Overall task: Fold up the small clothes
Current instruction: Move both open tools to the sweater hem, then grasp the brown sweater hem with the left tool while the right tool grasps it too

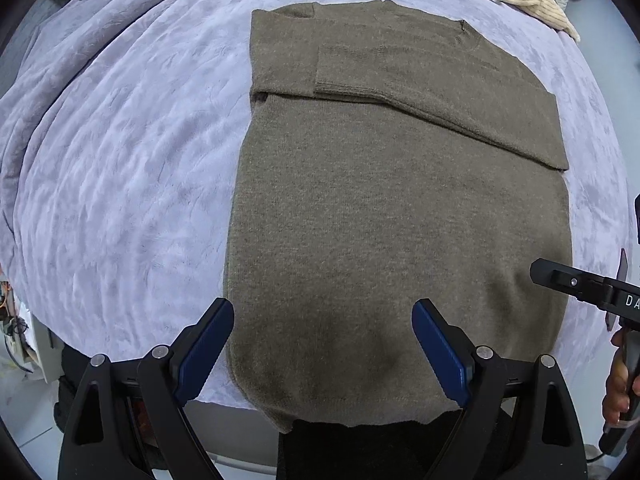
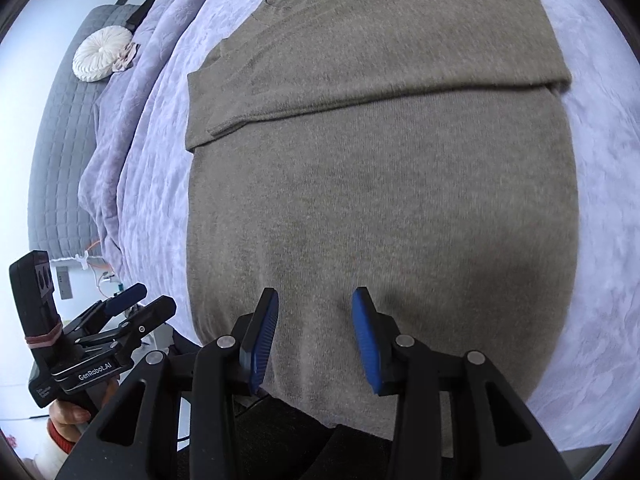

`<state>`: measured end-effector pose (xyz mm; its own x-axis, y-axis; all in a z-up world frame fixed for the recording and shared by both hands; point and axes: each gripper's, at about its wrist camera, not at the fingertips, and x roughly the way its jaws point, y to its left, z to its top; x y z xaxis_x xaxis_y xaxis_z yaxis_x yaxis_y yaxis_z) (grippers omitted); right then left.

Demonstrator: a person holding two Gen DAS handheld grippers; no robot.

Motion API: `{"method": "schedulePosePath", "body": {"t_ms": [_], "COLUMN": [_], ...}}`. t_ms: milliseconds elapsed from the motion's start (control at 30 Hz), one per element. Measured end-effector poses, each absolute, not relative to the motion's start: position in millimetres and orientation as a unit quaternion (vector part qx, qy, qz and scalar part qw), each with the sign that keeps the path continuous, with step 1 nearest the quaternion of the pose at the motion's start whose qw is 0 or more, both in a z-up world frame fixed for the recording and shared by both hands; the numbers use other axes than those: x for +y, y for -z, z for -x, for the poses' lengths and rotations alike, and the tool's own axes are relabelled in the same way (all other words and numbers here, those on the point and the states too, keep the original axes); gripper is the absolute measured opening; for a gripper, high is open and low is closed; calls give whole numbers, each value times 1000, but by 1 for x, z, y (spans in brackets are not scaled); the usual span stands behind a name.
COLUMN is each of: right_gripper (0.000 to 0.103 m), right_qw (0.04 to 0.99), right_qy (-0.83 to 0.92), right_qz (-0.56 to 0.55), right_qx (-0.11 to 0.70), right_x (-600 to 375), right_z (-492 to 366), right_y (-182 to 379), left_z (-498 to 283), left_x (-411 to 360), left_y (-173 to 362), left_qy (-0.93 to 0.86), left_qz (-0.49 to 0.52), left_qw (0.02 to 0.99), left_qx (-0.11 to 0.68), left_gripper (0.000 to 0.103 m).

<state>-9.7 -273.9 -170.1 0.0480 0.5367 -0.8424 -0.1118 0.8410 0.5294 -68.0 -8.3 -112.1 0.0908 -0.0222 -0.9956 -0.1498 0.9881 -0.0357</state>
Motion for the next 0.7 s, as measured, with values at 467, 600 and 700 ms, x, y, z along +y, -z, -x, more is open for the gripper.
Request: {"method": "schedulePosePath", "body": {"t_ms": [467,600,700], "right_gripper": [42,45,49], "right_qw": [702,698,701], "right_qy": [-135,-106,-92], "right_qz": [-190,-186,-173], "right_qx": [673,683,686], "right_x": [-312,-339,-353], "right_z": [116,144,159], "right_y": [217,232,240], "left_z": [156,171,178], "left_x": [46,45,37], "left_y": [170,192,204], "left_qy": [32,72,102], "left_qz": [96,115,120], "left_qw": [708,693,682], "left_qx": [699,709,714], "left_gripper": [91,91,91]}}
